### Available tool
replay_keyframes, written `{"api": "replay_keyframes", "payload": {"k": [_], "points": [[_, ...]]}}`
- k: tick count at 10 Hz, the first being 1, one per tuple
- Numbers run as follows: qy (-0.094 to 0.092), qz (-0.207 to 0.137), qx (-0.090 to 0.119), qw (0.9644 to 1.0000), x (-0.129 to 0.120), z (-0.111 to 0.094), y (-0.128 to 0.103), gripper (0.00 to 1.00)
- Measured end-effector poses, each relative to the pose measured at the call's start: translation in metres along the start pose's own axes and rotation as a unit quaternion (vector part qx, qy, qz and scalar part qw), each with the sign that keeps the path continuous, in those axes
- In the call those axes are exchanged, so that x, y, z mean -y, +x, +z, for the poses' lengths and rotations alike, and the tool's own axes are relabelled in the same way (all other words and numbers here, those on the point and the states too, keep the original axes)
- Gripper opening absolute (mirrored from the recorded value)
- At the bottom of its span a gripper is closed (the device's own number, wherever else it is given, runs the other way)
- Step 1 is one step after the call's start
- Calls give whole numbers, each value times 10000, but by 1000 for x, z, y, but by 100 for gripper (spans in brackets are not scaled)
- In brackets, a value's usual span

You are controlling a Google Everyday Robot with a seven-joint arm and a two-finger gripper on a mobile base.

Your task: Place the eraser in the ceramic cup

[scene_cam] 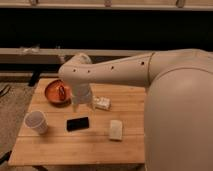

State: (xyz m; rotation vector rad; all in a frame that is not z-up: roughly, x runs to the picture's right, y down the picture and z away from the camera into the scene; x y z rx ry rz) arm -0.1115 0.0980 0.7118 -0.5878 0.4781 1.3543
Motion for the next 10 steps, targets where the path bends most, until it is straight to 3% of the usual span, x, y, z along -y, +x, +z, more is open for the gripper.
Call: {"api": "replay_keyframes", "payload": {"k": [1,2,3,5,8,10], "points": [[15,-400,68,9992,-6,6,-8,65],[40,-879,108,9961,-15,16,-15,65],[73,-1415,89,9899,-24,31,-21,65],[85,-2002,-5,9797,-27,50,-24,65],[112,-2979,-210,9543,-22,82,-32,65],[153,-3354,-240,9416,-21,95,-43,65]]}}
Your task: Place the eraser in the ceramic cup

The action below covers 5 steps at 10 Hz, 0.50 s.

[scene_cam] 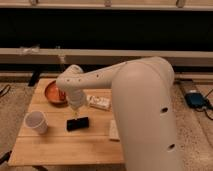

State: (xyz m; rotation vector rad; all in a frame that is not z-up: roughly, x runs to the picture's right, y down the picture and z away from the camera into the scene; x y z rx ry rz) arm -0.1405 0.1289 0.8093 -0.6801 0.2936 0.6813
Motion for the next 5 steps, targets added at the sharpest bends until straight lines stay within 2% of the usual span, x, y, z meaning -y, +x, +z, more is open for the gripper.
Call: {"api": "replay_keyframes", "payload": {"k": [2,5], "points": [[5,-368,35,9993,-3,6,-10,65],[1,-958,116,9953,-24,11,-17,65]]}}
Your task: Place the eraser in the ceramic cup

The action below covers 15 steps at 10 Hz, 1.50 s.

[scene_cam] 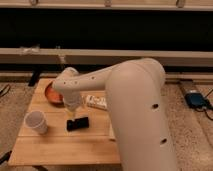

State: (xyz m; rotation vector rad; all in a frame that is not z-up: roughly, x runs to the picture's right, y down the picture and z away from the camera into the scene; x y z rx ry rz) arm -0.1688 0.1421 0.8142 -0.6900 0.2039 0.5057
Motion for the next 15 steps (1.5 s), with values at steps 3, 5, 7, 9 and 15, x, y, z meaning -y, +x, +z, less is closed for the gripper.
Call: {"api": "replay_keyframes", "payload": {"k": [3,5,7,9,15], "points": [[-67,-432,-41,9990,-23,12,-6,65],[-140,-679,-108,9975,-34,22,-7,65],[-175,-897,-233,9955,-42,31,-8,65],[-95,-950,-322,9949,-35,40,-9,65],[143,-967,-420,9943,-19,46,-16,65]]}}
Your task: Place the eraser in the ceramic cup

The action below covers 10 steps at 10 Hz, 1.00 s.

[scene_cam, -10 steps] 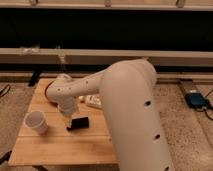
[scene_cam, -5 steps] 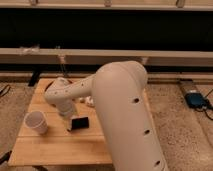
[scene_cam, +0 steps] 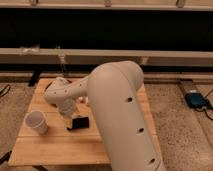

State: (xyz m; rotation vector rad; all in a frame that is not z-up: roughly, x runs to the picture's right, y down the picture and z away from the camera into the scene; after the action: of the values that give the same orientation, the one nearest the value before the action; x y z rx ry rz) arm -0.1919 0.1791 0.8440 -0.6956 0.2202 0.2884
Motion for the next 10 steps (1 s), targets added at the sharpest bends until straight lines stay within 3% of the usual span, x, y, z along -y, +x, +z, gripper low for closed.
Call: {"api": "replay_keyframes", "payload": {"k": [6,10], "points": [[-210,-55,123,9997,-17,-4,2,65],[-242,28,125,9996,-17,5,2,65]]}}
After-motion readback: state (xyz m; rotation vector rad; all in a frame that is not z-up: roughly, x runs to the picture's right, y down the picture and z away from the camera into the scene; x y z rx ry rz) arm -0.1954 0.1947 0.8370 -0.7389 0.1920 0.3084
